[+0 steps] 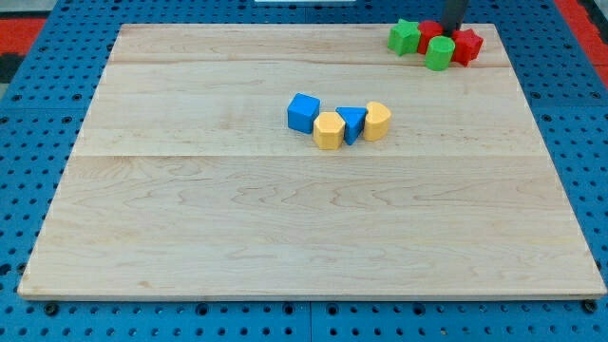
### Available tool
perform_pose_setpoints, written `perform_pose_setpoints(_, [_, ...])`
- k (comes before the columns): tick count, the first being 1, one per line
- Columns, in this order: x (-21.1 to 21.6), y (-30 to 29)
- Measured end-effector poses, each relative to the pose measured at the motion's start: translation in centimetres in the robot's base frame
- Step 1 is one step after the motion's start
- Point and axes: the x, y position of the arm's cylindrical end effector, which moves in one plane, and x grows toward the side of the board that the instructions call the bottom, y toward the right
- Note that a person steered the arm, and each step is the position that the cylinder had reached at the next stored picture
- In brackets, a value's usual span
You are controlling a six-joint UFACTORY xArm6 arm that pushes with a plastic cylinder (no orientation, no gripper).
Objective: Move the green circle top digaonally to the blue cube
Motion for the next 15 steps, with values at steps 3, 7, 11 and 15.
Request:
perform_pose_setpoints(3, [0.0, -4.8])
perform_pose_setpoints(7, [5.9, -0.6])
perform_pose_setpoints(11, [11.9, -4.4])
perform_pose_setpoints(15, [7.9, -15.0])
